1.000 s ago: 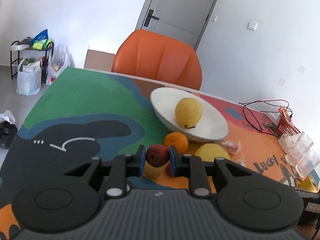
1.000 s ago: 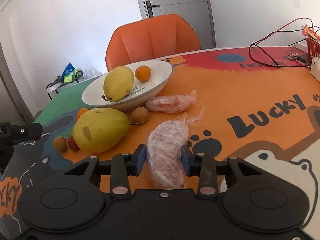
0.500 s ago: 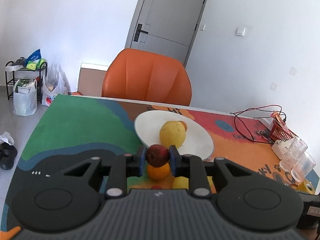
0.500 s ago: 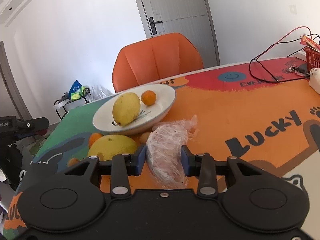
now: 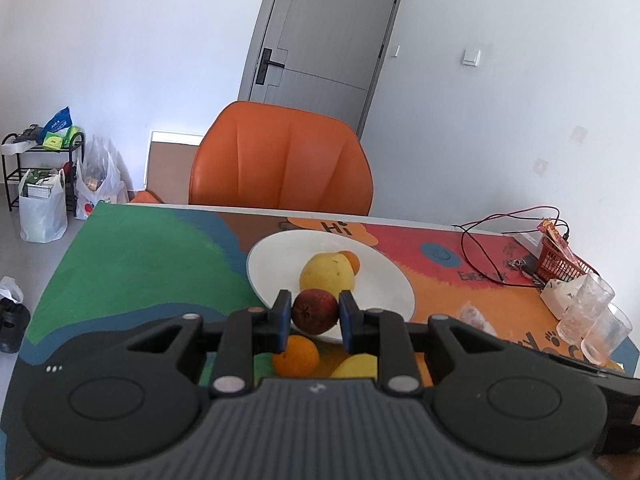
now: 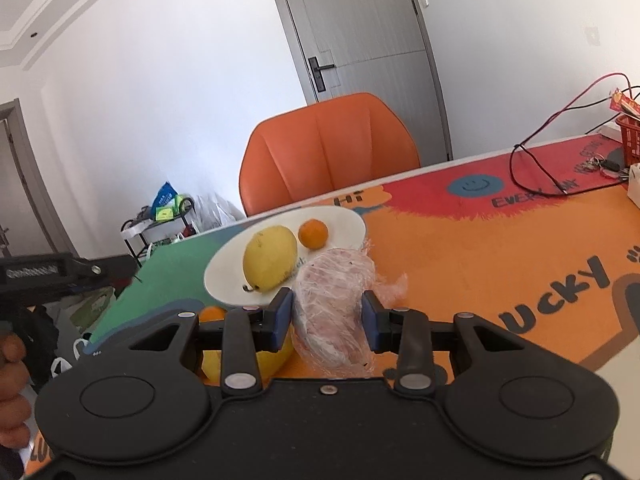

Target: Organize fruits

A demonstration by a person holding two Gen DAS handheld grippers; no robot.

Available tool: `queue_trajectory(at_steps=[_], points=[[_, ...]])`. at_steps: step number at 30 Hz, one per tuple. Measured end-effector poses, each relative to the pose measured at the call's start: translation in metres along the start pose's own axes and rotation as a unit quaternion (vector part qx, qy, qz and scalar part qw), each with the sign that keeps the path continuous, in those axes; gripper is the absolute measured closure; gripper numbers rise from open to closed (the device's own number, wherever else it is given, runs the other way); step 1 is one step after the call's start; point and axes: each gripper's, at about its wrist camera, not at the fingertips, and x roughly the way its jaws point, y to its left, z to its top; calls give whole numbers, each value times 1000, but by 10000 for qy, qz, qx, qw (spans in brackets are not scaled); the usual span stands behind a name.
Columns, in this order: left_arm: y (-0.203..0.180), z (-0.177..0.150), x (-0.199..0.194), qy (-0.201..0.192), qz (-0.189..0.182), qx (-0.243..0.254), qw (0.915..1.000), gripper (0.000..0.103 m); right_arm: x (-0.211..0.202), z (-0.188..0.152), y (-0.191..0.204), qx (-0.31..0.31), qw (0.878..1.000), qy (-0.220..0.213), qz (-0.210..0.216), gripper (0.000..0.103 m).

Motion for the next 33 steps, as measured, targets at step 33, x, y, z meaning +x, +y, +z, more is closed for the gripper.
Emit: queue_trajectory(at_steps=[33], points=[[-1, 3, 94, 574, 136, -118, 9982, 80, 52, 26, -10, 104, 9995, 24, 306, 68]])
